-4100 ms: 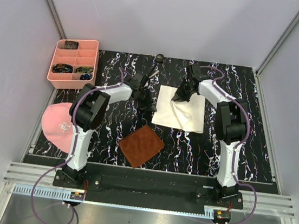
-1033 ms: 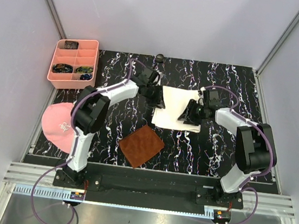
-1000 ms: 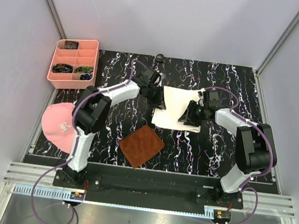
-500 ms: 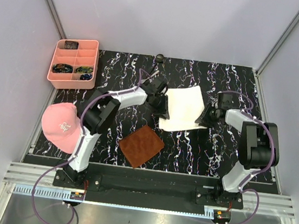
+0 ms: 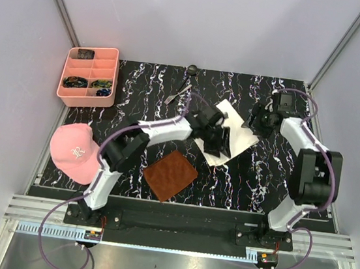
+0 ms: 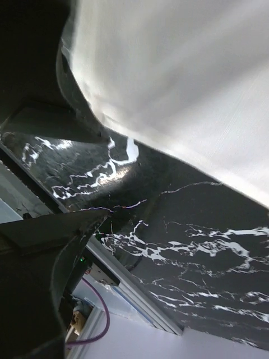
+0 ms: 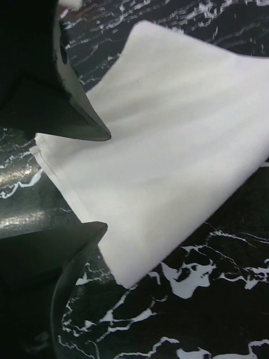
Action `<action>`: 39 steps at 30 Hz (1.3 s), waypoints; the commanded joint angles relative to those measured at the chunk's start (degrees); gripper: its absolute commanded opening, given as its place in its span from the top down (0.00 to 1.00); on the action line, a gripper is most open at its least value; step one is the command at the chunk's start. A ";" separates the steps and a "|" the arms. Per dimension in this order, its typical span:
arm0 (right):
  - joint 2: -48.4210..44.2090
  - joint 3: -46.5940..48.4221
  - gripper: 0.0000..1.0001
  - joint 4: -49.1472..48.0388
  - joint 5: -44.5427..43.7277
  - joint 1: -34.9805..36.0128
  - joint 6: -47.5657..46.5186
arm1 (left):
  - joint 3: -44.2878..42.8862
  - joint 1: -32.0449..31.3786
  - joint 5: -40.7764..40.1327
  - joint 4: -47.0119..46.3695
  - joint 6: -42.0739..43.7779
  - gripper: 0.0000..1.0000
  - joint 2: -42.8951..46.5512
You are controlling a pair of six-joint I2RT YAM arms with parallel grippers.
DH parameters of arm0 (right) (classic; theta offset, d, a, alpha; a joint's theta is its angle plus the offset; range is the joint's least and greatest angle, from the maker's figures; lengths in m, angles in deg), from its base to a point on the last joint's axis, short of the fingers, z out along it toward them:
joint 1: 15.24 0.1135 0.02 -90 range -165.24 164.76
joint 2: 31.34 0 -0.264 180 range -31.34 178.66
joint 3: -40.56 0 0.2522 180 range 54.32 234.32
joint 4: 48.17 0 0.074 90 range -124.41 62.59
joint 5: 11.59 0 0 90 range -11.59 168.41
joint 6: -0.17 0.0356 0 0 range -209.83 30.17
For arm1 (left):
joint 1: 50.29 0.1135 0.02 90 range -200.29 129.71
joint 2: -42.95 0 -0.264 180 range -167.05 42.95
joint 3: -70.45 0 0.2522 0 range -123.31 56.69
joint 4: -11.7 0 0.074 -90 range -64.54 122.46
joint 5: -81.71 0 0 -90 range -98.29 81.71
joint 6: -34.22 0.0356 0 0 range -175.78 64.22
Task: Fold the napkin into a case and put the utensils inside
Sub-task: Smooth out the square-folded napkin at the center of the board.
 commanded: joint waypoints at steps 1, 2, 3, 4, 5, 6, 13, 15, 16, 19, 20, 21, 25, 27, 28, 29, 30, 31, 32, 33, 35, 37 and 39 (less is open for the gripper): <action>-10.01 -5.71 0.30 4.11 6.79 0.46 4.19 | 0.48 10.95 0.63 2.57 9.77 0.44 9.35; -10.55 -7.38 0.31 2.62 8.22 0.81 5.50 | -0.04 12.46 0.72 3.97 11.02 0.50 9.18; -10.99 -10.44 0.32 -1.31 8.84 1.42 8.56 | -1.26 13.78 0.81 5.90 12.16 0.54 8.83; -11.26 -11.60 0.35 -3.52 9.63 2.30 9.90 | -1.71 16.05 1.16 6.27 13.39 0.57 8.39; -10.82 -12.31 0.37 -5.37 9.90 5.00 11.22 | -1.98 17.12 0.90 6.27 13.58 0.59 8.30; -10.21 -12.40 0.39 -7.74 9.90 6.42 12.97 | -2.50 17.83 0.03 6.10 13.84 0.59 8.21; 2.42 -7.58 0.60 -13.30 7.09 16.62 15.62 | -6.29 21.87 -3.85 6.27 17.98 0.53 6.80; 6.38 -6.35 0.69 -12.95 7.35 17.59 14.93 | -5.85 22.75 -2.97 6.45 17.71 0.52 7.15; 7.19 -6.43 0.71 -12.86 7.18 17.60 14.75 | -5.50 22.93 -3.14 6.36 17.80 0.52 7.94; 8.34 -7.57 0.75 -10.94 4.12 17.60 12.03 | -4.00 23.37 -3.58 6.36 18.24 0.51 10.13; 8.34 -7.92 0.75 -9.62 2.54 17.51 9.50 | -3.65 23.46 -3.76 6.36 18.33 0.50 10.58; 7.82 -8.18 0.76 -6.83 0.69 17.42 8.52 | -3.21 23.46 -3.58 6.36 18.59 0.50 10.84; 5.53 -11.34 0.80 -3.47 -6.26 14.09 2.80 | -2.16 23.46 -1.91 6.62 18.07 0.47 11.29; 4.22 -13.45 0.79 -6.16 1.08 7.51 2.18 | -1.28 23.20 -0.69 6.01 17.10 0.46 10.85; 3.95 -13.37 0.78 -6.44 4.77 5.75 2.35 | -1.19 23.02 -0.59 5.92 16.84 0.46 10.67; 3.60 -12.15 0.78 -5.40 4.63 4.86 2.53 | -1.19 22.85 -0.59 5.92 16.75 0.46 10.41; 2.90 -11.10 0.78 -4.00 1.84 4.85 2.53 | -1.27 22.41 -0.16 5.92 16.49 0.46 9.97; 2.72 -9.87 0.77 -2.77 -1.84 4.68 2.01 | -1.36 22.14 -0.07 5.92 16.31 0.46 9.71; 2.54 -6.72 0.75 0.29 -3.09 4.50 0.17 | -1.71 21.88 0.11 5.66 16.05 0.45 9.53; 2.71 -4.78 0.73 2.23 -6.67 4.59 -0.45 | -2.06 21.09 -0.06 5.66 15.96 0.44 8.92; 2.28 0.39 0.65 6.97 -9.33 4.50 -2.13 | -4.25 20.21 -0.15 5.57 15.52 0.41 7.60; 1.14 3.14 0.59 9.71 -12.94 4.59 -2.83 | -6.19 18.89 0.63 5.57 14.73 0.39 4.62; -1.14 4.56 0.45 11.39 -12.95 4.33 -2.83 | -8.48 18.19 1.42 5.83 13.50 0.39 1.72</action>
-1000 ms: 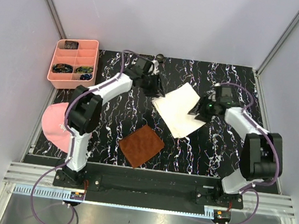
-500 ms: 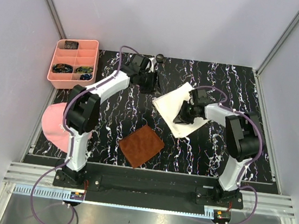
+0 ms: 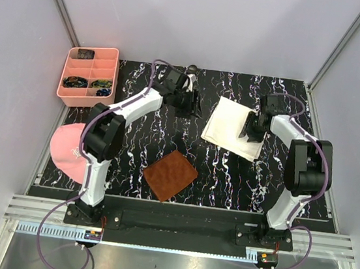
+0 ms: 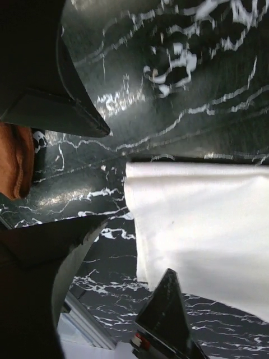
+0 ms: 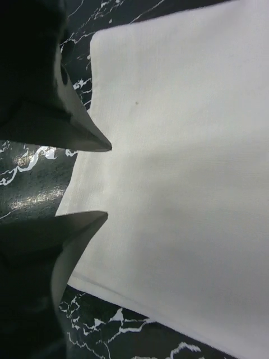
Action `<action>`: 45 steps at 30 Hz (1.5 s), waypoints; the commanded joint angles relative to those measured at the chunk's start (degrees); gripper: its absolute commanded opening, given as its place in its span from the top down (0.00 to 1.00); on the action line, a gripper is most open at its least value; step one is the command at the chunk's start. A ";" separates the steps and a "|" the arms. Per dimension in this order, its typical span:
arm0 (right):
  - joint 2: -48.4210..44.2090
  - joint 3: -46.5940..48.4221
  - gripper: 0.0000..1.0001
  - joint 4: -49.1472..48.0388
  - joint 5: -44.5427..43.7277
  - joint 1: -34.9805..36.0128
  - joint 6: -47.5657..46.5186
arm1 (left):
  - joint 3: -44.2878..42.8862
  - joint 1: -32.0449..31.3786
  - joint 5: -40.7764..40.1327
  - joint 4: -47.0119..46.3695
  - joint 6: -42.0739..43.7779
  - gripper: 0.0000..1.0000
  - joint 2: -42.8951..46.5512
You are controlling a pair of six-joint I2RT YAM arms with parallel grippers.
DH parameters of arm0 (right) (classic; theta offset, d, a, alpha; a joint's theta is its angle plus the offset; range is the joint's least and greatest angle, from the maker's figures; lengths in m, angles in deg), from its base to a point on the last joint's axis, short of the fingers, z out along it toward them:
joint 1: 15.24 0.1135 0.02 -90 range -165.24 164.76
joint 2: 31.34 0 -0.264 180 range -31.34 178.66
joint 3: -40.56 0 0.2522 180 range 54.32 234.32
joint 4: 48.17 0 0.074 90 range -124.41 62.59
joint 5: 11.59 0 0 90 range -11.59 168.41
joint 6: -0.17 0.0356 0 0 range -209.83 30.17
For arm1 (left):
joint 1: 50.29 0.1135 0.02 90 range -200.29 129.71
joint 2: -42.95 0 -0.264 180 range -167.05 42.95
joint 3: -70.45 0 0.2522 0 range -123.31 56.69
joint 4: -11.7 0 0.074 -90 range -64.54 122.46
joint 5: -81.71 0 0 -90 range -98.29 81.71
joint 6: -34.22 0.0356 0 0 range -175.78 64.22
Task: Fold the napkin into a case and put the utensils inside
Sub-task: Smooth out the square-folded napkin at the center of the board.
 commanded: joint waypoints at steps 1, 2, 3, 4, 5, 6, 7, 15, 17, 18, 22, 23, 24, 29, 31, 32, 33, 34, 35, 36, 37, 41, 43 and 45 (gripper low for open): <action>-5.80 5.21 0.41 7.13 -6.22 -0.07 -2.94 | -6.01 -1.99 3.02 -1.25 -2.24 0.39 -5.28; -7.20 4.34 0.37 7.48 -5.00 -0.68 -2.50 | -6.89 -2.25 3.02 -1.16 -2.33 0.39 -6.08; -7.91 3.46 0.32 7.57 -1.50 -2.86 -1.80 | -7.24 -2.34 2.94 -1.25 -2.51 0.40 -7.39; -8.62 1.37 0.30 7.40 0.44 -3.93 -0.75 | -7.33 -2.43 2.68 -1.16 -2.42 0.39 -7.92; -9.84 0.21 0.28 6.70 2.03 -4.89 -0.48 | -7.60 -2.43 1.98 -0.99 -2.33 0.40 -8.28; -10.55 -0.93 0.22 6.35 3.61 -5.25 -0.39 | -7.86 -2.43 1.80 -0.90 -1.81 0.39 -9.33; -10.99 -2.85 0.20 6.00 3.72 -6.82 -0.39 | -8.21 -2.34 1.79 -0.64 -1.54 0.40 -9.95; -11.17 -9.28 0.15 3.71 6.70 -12.02 0.75 | -9.88 -2.78 4.96 0.16 -0.93 0.38 -14.26; -10.21 -10.08 0.15 2.75 7.23 -12.29 1.02 | -9.53 -2.87 5.83 -0.63 -1.19 0.38 -14.52; -9.86 -10.17 0.15 2.65 7.58 -12.29 1.19 | -9.44 -2.87 6.45 -1.07 -1.28 0.37 -14.61; -8.54 -11.74 0.15 1.08 8.20 -12.29 3.03 | -9.18 -3.13 7.07 -2.21 -1.19 0.37 -14.61; -8.27 -11.92 0.15 0.72 8.29 -12.29 3.12 | -8.74 -3.13 7.33 -2.48 -1.28 0.37 -14.61; -8.01 -12.10 0.16 0.63 7.50 -12.29 3.21 | -8.65 -3.31 7.42 -2.65 -1.19 0.37 -14.61; -7.75 -12.72 0.17 0.28 4.68 -12.99 3.48 | -5.94 -4.10 6.46 -2.57 -1.19 0.38 -14.08; -7.31 -12.54 0.21 0.10 5.91 -13.25 3.39 | -5.05 -4.19 6.19 -2.57 -1.98 0.42 -14.08; -7.13 -12.63 0.22 0.10 5.91 -13.34 3.39 | -4.27 -4.19 6.28 -2.57 -2.24 0.45 -14.17; -7.13 -12.63 0.24 0.10 5.74 -13.34 3.30 | -3.74 -4.19 6.10 -2.57 -2.59 0.47 -14.08; -7.04 -12.72 0.27 -0.07 5.65 -13.34 3.21 | -3.12 -4.19 6.01 -2.57 -2.77 0.55 -13.91; -7.13 -12.89 0.29 -0.07 5.65 -13.34 2.95 | -1.90 -4.19 5.66 -2.65 -2.77 0.59 -13.47; -7.13 -12.98 0.32 0.01 5.39 -13.43 2.86 | -1.19 -4.19 5.23 -2.65 -2.86 0.62 -13.03; -7.22 -13.07 0.34 0.02 5.21 -13.43 2.69 | 0.47 -4.19 4.79 -2.83 -2.86 0.65 -12.59; -7.48 -13.51 0.40 -0.07 4.68 -13.43 2.07 | 4.79 -4.10 3.82 -5.29 -4.08 0.72 -8.56; -7.31 -13.33 0.46 -0.16 5.30 -13.43 1.98 | 6.63 -4.10 3.82 -6.34 -4.61 0.72 -7.32; -7.04 -13.33 0.49 -0.25 4.60 -13.43 1.90 | 7.34 -4.10 3.99 -6.87 -4.97 0.70 -5.74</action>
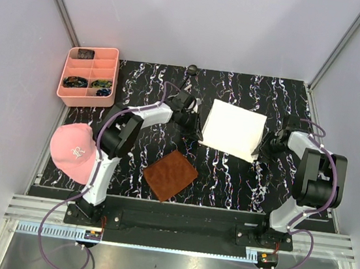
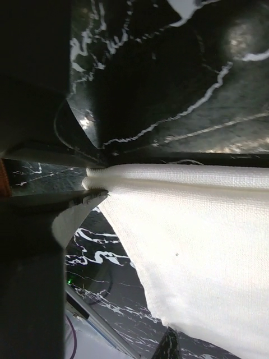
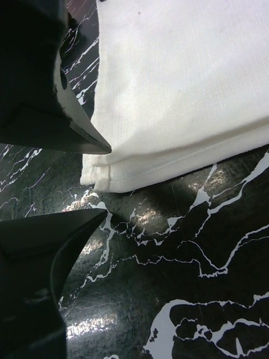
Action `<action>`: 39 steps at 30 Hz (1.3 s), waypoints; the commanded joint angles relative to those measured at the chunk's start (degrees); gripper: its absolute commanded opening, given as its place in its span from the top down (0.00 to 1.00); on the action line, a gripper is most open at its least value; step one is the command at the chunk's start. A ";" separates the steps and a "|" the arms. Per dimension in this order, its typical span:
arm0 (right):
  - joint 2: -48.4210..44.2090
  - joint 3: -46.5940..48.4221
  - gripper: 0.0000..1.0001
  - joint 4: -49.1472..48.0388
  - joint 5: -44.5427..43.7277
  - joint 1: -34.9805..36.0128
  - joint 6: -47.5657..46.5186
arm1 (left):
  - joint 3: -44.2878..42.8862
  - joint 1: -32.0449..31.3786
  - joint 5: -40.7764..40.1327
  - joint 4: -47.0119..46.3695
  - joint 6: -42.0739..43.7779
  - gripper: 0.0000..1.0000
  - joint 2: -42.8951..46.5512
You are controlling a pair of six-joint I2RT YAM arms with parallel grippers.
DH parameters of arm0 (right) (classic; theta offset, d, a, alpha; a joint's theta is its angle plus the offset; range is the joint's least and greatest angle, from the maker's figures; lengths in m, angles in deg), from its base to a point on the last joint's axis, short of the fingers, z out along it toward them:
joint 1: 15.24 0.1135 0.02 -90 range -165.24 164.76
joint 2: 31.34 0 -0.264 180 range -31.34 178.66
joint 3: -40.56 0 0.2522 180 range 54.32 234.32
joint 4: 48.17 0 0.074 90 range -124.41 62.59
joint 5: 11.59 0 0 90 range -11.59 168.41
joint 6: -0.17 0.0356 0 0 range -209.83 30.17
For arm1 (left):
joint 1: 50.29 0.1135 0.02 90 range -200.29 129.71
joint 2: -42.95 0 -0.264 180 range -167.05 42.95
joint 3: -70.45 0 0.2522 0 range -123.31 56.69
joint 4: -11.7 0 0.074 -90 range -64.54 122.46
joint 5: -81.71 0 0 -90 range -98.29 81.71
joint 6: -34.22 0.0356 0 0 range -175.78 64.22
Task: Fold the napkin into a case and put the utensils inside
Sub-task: Smooth out the square-folded napkin at the center of the board.
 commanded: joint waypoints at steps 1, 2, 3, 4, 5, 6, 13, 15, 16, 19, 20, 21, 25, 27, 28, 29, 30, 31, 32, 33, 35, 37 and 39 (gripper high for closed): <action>0.43 0.31 0.49 -1.45 -1.61 -0.25 -0.90 | 2.45 -0.29 -1.50 -0.40 -0.49 0.67 4.28; 0.70 0.48 0.49 -1.45 -1.53 -0.25 -0.90 | 2.19 -0.30 -0.97 -0.49 -0.66 0.63 4.54; 0.87 0.66 0.49 -1.45 -1.61 -0.25 -0.90 | 1.92 -0.21 -0.62 -0.49 -0.75 0.56 4.80; 0.87 0.83 0.49 -1.36 -1.70 -0.25 -0.99 | 1.40 -0.21 -0.44 -0.49 -0.75 0.54 4.98; 0.44 0.84 0.50 -1.36 -1.70 -0.25 -1.16 | 1.22 -0.21 -0.26 -0.40 -0.66 0.52 5.50; 0.09 0.84 0.51 -1.36 -1.70 -0.25 -1.25 | 1.04 -0.21 -0.18 -0.40 -0.66 0.50 5.94; -5.27 0.75 0.51 -0.66 -1.97 -0.07 -1.52 | 1.92 0.23 -2.11 0.12 -0.14 0.48 8.93; -5.46 1.10 0.50 -0.75 0.14 0.19 -1.52 | 2.18 0.49 -2.37 0.12 -0.14 0.49 9.38; -4.58 1.27 0.50 -0.49 0.75 0.28 -1.52 | 2.27 0.58 -2.46 0.12 -0.14 0.49 9.46; -3.17 1.45 0.53 -0.83 1.55 0.72 -1.34 | 2.01 0.76 -2.20 0.12 -0.14 0.50 9.38; -2.73 1.45 0.55 -0.92 1.99 0.72 -1.26 | 1.92 0.76 -1.94 0.04 -0.31 0.50 9.29; -2.47 1.36 0.58 -1.01 2.25 0.80 -1.43 | 1.92 0.67 -1.76 0.12 -0.31 0.50 9.29; -0.63 1.19 0.68 -2.24 3.39 0.98 -1.43 | 2.09 0.76 -1.67 0.12 -0.22 0.51 9.29; -0.53 1.19 0.70 -2.59 3.22 1.24 -1.34 | 2.01 0.76 -1.41 0.12 -0.22 0.51 9.20; -0.27 1.10 0.70 -3.03 3.13 1.25 -1.34 | 1.92 0.76 -1.32 0.12 -0.22 0.51 9.20; 0.08 1.19 0.71 -3.03 3.05 1.25 -1.34 | 2.01 0.76 -1.23 0.04 -0.31 0.51 9.11; 0.26 1.54 0.70 -3.03 3.22 1.25 -1.34 | 1.92 0.76 -1.23 -0.05 -0.31 0.51 9.11; 0.69 1.36 0.71 -3.21 3.48 1.25 -1.17 | 1.83 0.76 -1.23 -0.05 -0.31 0.51 9.20; 0.96 1.36 0.71 -3.38 4.01 1.25 -1.25 | 1.83 0.67 -1.32 0.03 -0.22 0.51 9.20; 1.22 1.19 0.71 -3.65 4.19 1.33 -0.99 | 1.83 0.67 -1.14 0.04 -0.22 0.51 9.29; 2.10 1.01 0.71 -3.91 4.36 1.42 -0.90 | 1.74 0.67 -0.97 0.04 -0.22 0.51 9.29; 3.07 0.84 0.71 -4.00 4.71 1.42 -0.90 | 1.74 0.67 -0.97 0.04 -0.22 0.51 9.20; 3.25 0.31 0.71 -4.70 5.33 1.51 -0.55 | 1.83 0.76 -0.97 0.04 -0.22 0.51 9.29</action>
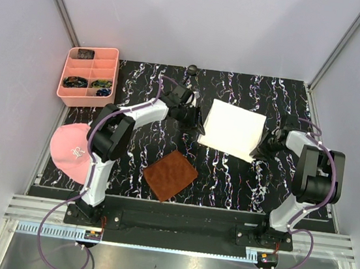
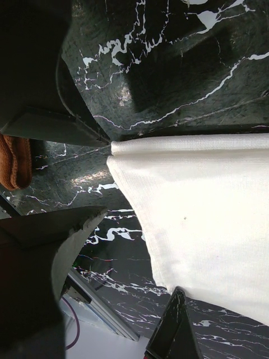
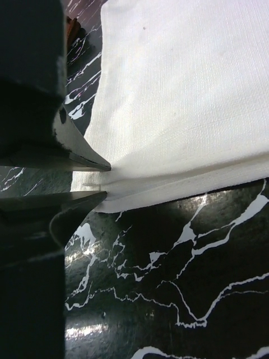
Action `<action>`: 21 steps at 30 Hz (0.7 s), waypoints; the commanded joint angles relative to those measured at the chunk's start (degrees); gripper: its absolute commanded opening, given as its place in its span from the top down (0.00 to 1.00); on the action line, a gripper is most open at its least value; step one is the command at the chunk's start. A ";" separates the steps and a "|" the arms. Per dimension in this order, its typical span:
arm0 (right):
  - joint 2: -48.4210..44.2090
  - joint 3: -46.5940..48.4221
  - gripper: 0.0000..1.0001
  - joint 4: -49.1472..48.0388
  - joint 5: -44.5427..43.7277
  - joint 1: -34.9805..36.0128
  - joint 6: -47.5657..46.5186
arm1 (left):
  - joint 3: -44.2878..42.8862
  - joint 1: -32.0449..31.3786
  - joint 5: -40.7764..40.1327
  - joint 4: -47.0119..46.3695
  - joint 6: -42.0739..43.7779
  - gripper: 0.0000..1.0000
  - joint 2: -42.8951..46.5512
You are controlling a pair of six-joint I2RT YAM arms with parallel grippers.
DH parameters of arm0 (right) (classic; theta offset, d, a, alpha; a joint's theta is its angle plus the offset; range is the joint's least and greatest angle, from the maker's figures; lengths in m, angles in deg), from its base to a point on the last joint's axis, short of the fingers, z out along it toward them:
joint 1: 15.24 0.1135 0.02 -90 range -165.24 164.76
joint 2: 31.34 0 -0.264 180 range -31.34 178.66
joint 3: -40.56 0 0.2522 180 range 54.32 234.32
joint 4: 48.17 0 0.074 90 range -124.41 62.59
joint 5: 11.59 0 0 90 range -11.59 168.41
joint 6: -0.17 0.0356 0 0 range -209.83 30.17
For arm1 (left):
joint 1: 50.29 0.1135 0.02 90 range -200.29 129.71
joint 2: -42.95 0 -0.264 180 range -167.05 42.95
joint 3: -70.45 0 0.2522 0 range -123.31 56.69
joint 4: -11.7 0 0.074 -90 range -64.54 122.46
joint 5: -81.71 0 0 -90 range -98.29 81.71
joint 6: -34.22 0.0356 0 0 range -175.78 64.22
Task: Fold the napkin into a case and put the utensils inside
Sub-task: Smooth out the square-folded napkin at the center of the board.
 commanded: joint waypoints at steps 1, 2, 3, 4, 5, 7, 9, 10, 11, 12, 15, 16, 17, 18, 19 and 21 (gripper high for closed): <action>0.91 0.07 0.73 -2.01 2.14 0.55 0.32 | -0.16 0.13 0.10 -1.21 0.78 0.51 2.73; 0.73 0.24 0.76 -1.93 2.14 0.55 0.41 | -0.16 0.21 -0.07 -1.30 0.78 0.51 2.82; 0.56 0.42 0.79 -1.67 1.97 0.55 0.41 | -0.24 0.21 0.02 -1.30 0.78 0.51 2.65; -0.31 0.59 0.83 -1.32 1.62 0.55 0.41 | -0.25 0.21 0.10 -1.30 0.87 0.51 2.73; -0.84 1.20 0.86 -1.05 1.44 0.55 0.50 | -0.25 0.13 0.11 -1.21 0.87 0.51 2.73; -2.34 2.00 0.91 0.53 0.57 0.55 0.50 | -0.25 0.21 0.02 -1.21 1.04 0.51 2.64; -3.22 3.40 0.96 2.37 -0.05 0.55 0.06 | -0.33 0.21 0.19 -1.21 1.05 0.51 2.56; -3.74 3.93 0.97 2.99 -0.75 0.46 -0.20 | -0.33 0.21 0.37 -1.21 1.05 0.51 2.38; -4.01 4.63 0.99 3.60 -1.11 0.46 -0.55 | -0.33 0.21 0.37 -1.21 1.05 0.51 2.47; -4.27 4.90 1.00 4.65 -1.72 0.46 -0.64 | -0.42 0.21 0.63 -1.30 1.05 0.51 2.38; -4.37 5.25 1.00 5.63 -3.83 0.37 -1.61 | -0.51 0.12 1.07 -1.30 1.13 0.50 2.21; -4.37 5.25 1.00 5.81 -4.27 0.28 -1.78 | -0.51 0.12 1.16 -1.30 1.22 0.50 2.29; -4.28 5.17 1.00 5.81 -4.19 0.28 -2.05 | -0.51 0.12 1.16 -1.21 1.22 0.50 2.21; -3.93 5.17 1.00 5.89 -4.10 0.28 -2.05 | -0.60 0.12 1.25 -1.21 1.31 0.50 2.20; -3.75 5.08 1.00 5.89 -3.84 0.28 -2.14 | -0.60 0.12 1.60 -1.21 1.40 0.50 2.20; -3.23 4.99 1.00 5.98 -3.84 0.28 -2.14 | -0.86 0.12 1.77 -1.21 1.48 0.50 2.12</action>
